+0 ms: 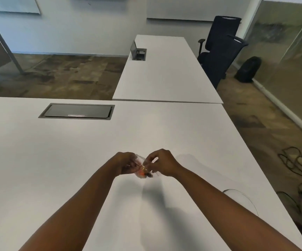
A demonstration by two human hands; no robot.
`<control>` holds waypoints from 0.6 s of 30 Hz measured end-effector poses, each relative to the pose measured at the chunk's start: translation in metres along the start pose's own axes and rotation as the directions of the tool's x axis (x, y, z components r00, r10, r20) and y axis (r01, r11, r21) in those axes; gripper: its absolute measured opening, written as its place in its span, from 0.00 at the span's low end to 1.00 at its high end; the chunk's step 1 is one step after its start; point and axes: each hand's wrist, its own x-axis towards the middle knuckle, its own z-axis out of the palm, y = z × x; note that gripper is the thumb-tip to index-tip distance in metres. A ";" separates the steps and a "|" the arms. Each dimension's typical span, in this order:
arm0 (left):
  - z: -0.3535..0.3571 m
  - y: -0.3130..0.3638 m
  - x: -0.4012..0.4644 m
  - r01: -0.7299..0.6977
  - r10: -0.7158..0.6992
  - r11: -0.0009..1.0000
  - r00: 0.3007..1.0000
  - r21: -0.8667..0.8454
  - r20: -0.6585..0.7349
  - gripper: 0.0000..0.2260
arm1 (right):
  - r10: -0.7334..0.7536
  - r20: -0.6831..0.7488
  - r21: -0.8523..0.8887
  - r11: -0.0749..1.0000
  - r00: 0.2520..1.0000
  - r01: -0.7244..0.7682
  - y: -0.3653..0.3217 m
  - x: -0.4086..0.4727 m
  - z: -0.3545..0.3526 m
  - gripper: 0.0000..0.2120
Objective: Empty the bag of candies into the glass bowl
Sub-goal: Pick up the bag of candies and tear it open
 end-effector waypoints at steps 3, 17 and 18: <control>0.016 0.005 0.001 -0.064 0.065 0.998 0.998 0.020 -0.024 0.14 | 0.075 -0.066 0.106 0.992 0.995 -0.068 0.000 -0.001 -0.013 0.06; 0.074 -0.001 -0.008 -0.149 0.132 0.981 0.982 0.124 0.135 0.16 | 0.351 -0.035 0.523 0.804 0.936 -0.282 0.013 -0.020 -0.035 0.03; 0.076 -0.001 -0.007 -0.154 0.135 0.979 0.981 0.137 0.139 0.17 | 0.354 -0.041 0.534 0.798 0.934 -0.279 0.015 -0.020 -0.035 0.06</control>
